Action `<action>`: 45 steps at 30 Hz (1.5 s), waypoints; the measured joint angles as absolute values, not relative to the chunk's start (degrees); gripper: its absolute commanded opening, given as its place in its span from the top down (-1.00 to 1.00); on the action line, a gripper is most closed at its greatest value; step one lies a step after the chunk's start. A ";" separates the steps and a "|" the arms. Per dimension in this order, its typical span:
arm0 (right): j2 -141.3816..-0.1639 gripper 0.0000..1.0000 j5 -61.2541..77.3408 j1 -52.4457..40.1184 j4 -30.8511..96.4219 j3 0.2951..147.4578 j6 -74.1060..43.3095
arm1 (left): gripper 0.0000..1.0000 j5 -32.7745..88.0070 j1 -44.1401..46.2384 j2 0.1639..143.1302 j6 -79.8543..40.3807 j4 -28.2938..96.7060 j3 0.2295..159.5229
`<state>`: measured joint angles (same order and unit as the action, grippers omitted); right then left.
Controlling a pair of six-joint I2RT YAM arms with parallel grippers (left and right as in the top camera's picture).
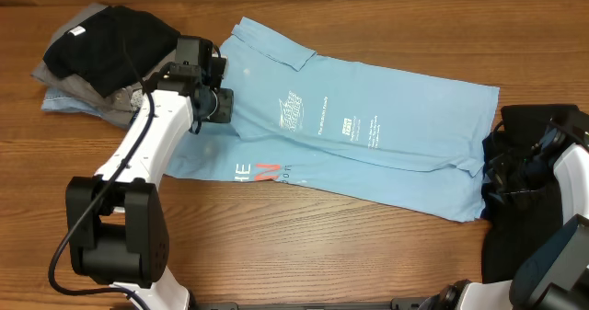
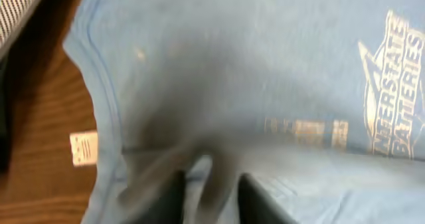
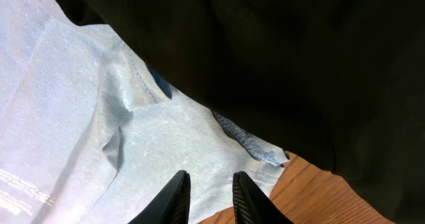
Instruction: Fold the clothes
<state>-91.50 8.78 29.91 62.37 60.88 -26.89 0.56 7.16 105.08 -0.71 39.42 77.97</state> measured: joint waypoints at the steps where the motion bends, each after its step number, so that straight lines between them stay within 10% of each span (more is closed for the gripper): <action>1: -91.50 0.48 8.80 29.91 62.33 60.88 -26.94 | -0.30 0.58 7.16 105.10 -1.08 38.89 77.93; 16: -91.50 0.13 18.04 23.55 53.15 59.31 -21.04 | -0.28 -0.10 7.16 105.25 -2.00 55.99 75.31; 36: -91.50 0.13 19.07 19.73 31.40 47.72 -33.19 | -0.26 -1.08 1.34 104.25 -4.51 41.87 60.25; 45: -93.93 0.89 19.90 19.73 27.94 47.13 -35.73 | -0.27 -1.08 0.12 104.25 -4.51 41.93 60.25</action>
<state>-93.93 19.90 19.73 27.94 47.13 -35.73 -1.08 0.12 104.25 -4.51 41.93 60.25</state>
